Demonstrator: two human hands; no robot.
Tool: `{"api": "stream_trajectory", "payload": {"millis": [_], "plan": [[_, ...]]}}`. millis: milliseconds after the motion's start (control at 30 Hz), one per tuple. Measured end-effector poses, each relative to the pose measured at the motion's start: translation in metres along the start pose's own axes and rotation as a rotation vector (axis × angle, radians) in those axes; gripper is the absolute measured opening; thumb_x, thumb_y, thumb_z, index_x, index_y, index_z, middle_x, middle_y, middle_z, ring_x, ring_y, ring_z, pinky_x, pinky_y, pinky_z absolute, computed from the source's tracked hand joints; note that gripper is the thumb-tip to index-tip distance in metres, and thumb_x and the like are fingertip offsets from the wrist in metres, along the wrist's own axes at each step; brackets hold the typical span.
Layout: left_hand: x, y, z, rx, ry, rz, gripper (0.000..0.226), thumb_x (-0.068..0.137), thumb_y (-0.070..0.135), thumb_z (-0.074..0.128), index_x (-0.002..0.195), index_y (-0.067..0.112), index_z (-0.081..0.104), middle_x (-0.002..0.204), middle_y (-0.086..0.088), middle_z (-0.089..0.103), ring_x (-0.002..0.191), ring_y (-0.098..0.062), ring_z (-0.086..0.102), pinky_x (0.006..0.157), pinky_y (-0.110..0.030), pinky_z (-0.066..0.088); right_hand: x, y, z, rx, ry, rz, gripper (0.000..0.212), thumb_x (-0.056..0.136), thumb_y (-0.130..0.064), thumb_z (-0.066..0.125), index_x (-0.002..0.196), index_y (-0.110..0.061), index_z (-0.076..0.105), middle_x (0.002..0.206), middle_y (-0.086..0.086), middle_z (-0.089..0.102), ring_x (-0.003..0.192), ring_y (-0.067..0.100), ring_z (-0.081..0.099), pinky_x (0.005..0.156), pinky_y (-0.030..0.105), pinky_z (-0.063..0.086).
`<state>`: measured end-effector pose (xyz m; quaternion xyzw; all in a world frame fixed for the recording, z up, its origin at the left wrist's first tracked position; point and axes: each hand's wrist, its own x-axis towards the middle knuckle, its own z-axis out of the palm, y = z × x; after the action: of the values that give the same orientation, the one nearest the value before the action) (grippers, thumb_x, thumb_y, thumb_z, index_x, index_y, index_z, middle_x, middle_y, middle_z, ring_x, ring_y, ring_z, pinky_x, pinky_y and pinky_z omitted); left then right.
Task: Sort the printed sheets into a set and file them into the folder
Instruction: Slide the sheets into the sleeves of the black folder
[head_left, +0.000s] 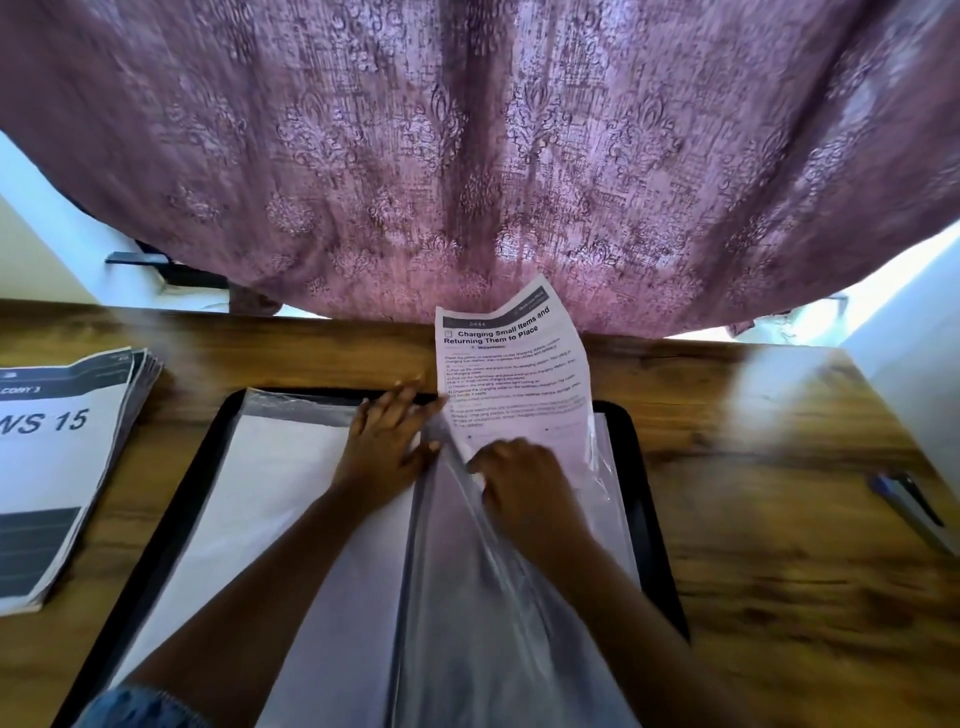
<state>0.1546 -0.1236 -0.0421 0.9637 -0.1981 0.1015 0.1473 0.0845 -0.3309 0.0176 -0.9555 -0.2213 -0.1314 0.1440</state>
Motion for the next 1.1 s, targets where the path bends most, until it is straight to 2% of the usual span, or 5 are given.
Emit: {"api": "stream_trajectory", "payload": {"millis": [133, 267, 467, 867, 1100], "plan": [[0.005, 0.010, -0.005, -0.200, -0.083, 0.156, 0.065, 0.091, 0.026, 0.050, 0.149, 0.038, 0.024, 0.158, 0.018, 0.011, 0.148, -0.010, 0.003, 0.116, -0.054, -0.007, -0.031, -0.012, 0.030, 0.026, -0.190, 0.054, 0.047, 0.088, -0.023, 0.046, 0.135, -0.021, 0.052, 0.139, 0.000, 0.053, 0.127, 0.014, 0.050, 0.107, 0.045, 0.039], [0.022, 0.013, -0.012, -0.672, -0.217, -0.040, 0.055, 0.093, 0.018, 0.058, 0.142, 0.035, 0.040, 0.152, 0.016, 0.030, 0.143, -0.015, 0.025, 0.117, -0.049, 0.024, -0.039, 0.004, 0.018, 0.242, -0.401, 0.012, 0.055, 0.100, -0.040, 0.024, 0.152, -0.027, 0.009, 0.159, -0.008, 0.008, 0.144, 0.001, -0.003, 0.114, 0.031, -0.012], [0.025, 0.007, -0.004, -0.278, -0.264, 0.074, 0.098, 0.071, 0.086, 0.042, 0.151, 0.035, 0.017, 0.159, 0.009, 0.019, 0.147, -0.018, 0.017, 0.119, -0.053, 0.013, -0.054, 0.045, 0.004, -0.154, -0.118, 0.318, 0.057, 0.094, -0.041, 0.022, 0.122, -0.014, 0.064, 0.129, 0.005, 0.061, 0.122, 0.021, 0.056, 0.106, 0.053, 0.023], [0.032, 0.009, -0.017, 0.008, -0.104, -0.076, 0.066, 0.086, 0.070, 0.028, 0.126, 0.029, 0.060, 0.141, 0.001, 0.051, 0.144, -0.026, 0.023, 0.115, -0.044, -0.013, -0.015, 0.090, -0.020, 0.432, 0.029, 0.779, 0.039, 0.095, -0.028, 0.055, 0.131, -0.014, 0.048, 0.122, 0.008, 0.059, 0.102, 0.023, 0.059, 0.078, 0.031, 0.049], [0.051, 0.017, -0.024, 0.032, -0.070, -0.323, 0.039, 0.093, 0.056, 0.047, 0.112, 0.026, 0.063, 0.120, -0.001, 0.066, 0.128, -0.031, 0.047, 0.114, -0.053, 0.014, 0.046, 0.131, -0.022, 0.447, 0.013, 0.853, 0.012, 0.085, -0.013, 0.057, 0.085, -0.001, 0.062, 0.077, 0.016, 0.059, 0.071, 0.017, 0.051, 0.062, 0.027, 0.034]]}}
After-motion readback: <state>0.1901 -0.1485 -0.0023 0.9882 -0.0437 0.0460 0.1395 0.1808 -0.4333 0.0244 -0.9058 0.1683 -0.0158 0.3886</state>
